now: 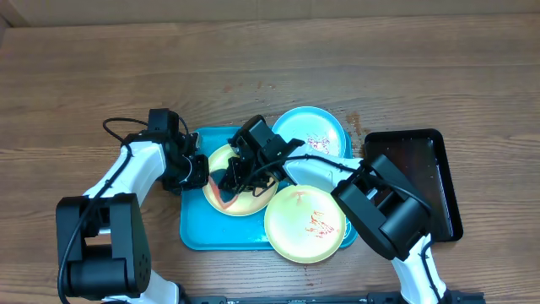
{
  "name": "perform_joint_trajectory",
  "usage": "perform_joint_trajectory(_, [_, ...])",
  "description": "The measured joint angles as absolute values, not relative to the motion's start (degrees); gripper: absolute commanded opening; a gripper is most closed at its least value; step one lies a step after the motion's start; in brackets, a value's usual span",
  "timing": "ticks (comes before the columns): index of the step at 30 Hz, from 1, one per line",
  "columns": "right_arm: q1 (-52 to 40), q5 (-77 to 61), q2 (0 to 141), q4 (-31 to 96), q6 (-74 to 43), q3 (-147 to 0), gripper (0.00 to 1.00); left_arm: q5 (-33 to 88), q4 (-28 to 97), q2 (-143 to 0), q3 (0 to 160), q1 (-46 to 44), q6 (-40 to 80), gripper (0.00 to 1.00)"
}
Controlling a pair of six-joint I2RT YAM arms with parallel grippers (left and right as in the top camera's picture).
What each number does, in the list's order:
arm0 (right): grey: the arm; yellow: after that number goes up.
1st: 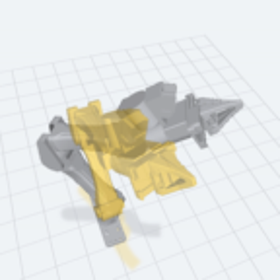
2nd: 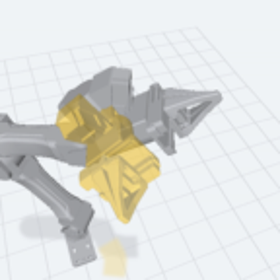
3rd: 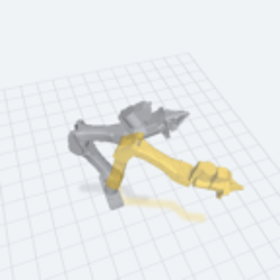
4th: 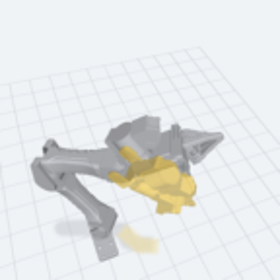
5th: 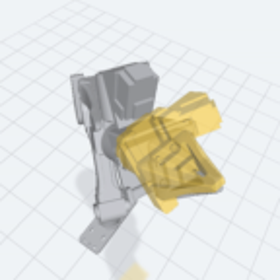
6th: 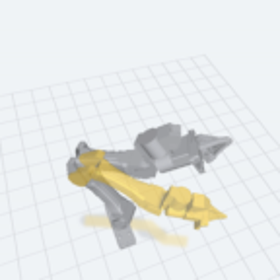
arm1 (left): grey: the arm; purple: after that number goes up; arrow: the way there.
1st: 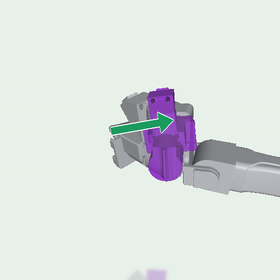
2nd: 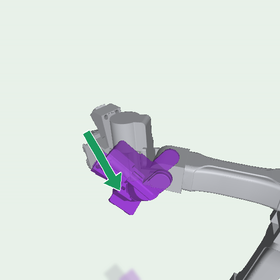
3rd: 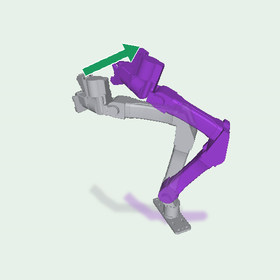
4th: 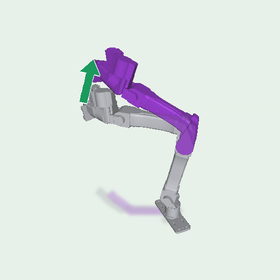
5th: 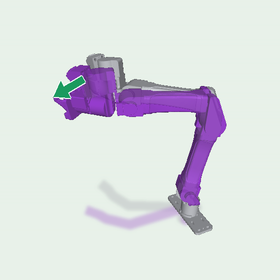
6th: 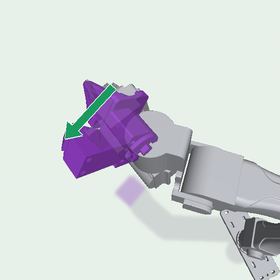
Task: Clean dirty plates on tray and stack at the side
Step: 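Scrub the yellow plate with the sponge while the left gripper holds it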
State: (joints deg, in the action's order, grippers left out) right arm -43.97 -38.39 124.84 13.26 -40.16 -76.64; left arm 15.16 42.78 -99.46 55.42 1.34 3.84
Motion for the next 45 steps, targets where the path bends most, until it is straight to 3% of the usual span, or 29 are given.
perform_joint_trajectory(12, [-37.8,-28.7,124.8,28.7,-37.9,-83.2,0.04,15.7,42.6,-99.5,55.4,1.1,3.9,0.04])
perform_joint_trajectory(26, [-37.1,-14.8,124.7,54.8,-35.2,-91.9,0.04,16.6,42.6,-99.5,55.4,0.4,3.9,0.04])
perform_joint_trajectory(33, [-37.3,-17.1,124.8,54.9,-31.5,-92.0,0.04,16.7,42.6,-99.5,55.4,0.4,3.9,0.04])
perform_joint_trajectory(45, [-44.4,-30.5,129.1,44.4,-31.5,-93.0,0.04,14.5,42.9,-99.5,55.4,0.8,3.9,0.04])
